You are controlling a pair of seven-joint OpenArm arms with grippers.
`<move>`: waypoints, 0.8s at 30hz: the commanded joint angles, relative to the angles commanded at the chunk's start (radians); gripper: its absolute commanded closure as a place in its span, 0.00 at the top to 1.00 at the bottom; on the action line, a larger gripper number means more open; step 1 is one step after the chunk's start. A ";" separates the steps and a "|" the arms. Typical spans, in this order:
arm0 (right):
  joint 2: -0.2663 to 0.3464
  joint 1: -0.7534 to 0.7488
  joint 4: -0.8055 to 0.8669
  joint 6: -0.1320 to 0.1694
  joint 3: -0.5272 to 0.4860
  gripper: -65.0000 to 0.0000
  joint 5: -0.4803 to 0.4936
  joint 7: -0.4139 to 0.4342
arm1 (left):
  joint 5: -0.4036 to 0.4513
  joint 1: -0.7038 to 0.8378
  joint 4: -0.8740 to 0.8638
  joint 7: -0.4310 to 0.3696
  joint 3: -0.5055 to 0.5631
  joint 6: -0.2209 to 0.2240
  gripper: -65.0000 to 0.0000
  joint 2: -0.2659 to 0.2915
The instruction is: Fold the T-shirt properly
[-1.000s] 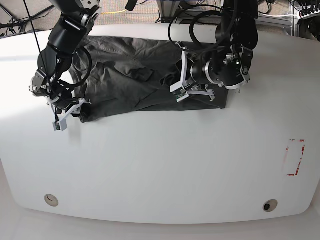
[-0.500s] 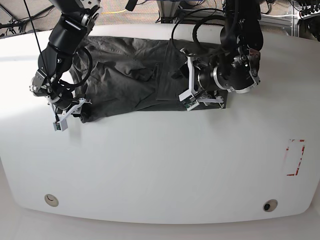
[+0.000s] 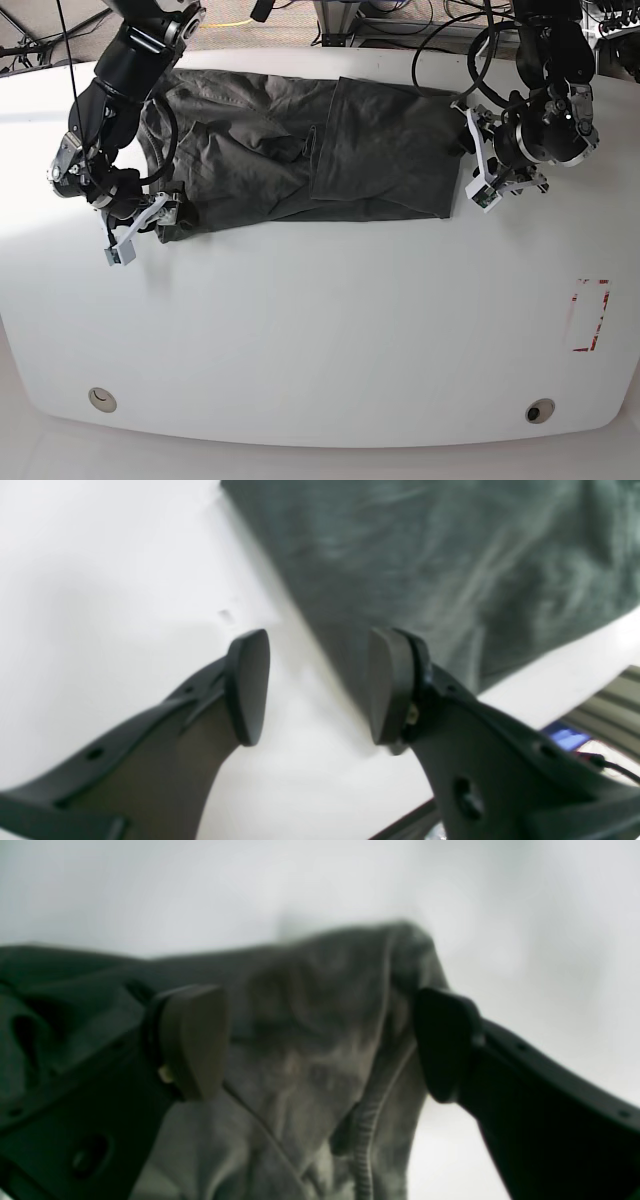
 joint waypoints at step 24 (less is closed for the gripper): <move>0.021 -0.256 0.023 0.000 0.227 0.83 0.235 -0.095 | 0.002 0.049 -0.153 -0.157 -0.006 0.000 0.44 0.002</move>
